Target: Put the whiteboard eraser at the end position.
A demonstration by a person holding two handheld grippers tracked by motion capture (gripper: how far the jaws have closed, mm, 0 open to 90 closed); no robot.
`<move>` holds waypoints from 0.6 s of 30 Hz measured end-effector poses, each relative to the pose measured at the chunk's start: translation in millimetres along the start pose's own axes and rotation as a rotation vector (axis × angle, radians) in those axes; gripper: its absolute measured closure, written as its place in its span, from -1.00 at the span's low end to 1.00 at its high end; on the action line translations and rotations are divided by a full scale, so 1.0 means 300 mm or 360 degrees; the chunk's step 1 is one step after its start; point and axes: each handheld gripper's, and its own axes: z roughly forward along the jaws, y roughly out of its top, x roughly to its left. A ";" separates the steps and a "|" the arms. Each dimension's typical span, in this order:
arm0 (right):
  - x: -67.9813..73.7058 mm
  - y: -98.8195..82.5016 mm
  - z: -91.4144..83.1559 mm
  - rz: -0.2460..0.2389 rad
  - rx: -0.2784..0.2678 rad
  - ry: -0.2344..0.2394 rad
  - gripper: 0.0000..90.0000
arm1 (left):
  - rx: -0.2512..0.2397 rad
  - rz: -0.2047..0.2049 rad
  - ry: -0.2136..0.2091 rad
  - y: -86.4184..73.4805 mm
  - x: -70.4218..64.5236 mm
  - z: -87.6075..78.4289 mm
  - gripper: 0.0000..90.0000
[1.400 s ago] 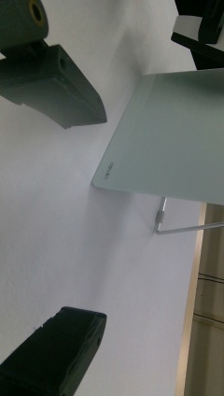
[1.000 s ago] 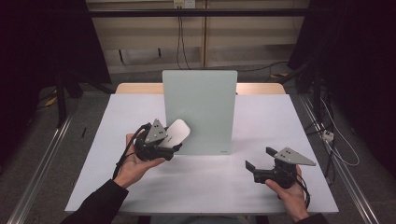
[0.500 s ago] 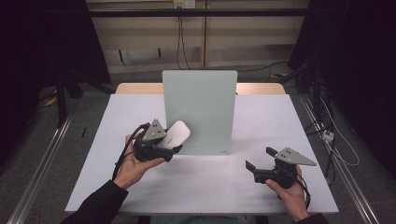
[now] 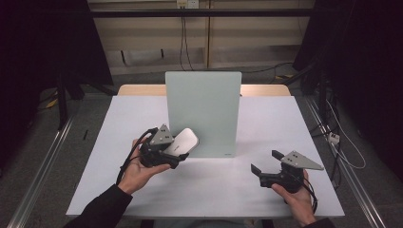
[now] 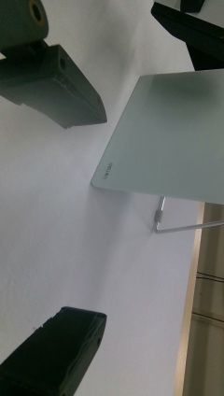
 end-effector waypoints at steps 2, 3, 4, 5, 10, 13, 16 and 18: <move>0.000 -0.001 -0.001 -0.0001 -0.0001 -0.0002 -0.89 | 0.0029 0.0019 -0.0046 0.005 -0.004 0.008 -0.31; 0.000 -0.001 -0.001 -0.0001 -0.0002 -0.0002 -0.89 | 0.0042 0.0030 -0.0057 0.005 -0.006 0.014 -0.31; -0.001 -0.001 -0.002 -0.0002 0.0001 -0.0004 -0.89 | 0.0058 0.0043 -0.0063 0.006 -0.010 0.019 -0.31; -0.001 -0.001 -0.002 0.0002 -0.0001 -0.0007 -0.89 | 0.0077 0.0057 -0.0085 0.007 -0.013 0.025 -0.31; 0.001 -0.001 -0.003 0.0003 -0.0002 -0.0002 -0.89 | 0.0161 0.0087 -0.0149 0.018 -0.031 0.045 -0.31; 0.001 -0.001 -0.003 0.0002 -0.0003 -0.0002 -0.89 | 0.0196 0.0123 -0.0180 0.022 -0.053 0.059 -0.31; 0.002 -0.001 -0.003 0.0003 -0.0001 0.0000 -0.89 | 0.0241 0.0140 -0.0223 0.027 -0.084 0.075 -0.31; 0.002 -0.001 -0.002 0.0000 -0.0001 0.0000 -0.89 | 0.0268 0.0151 -0.0260 0.032 -0.099 0.086 -0.31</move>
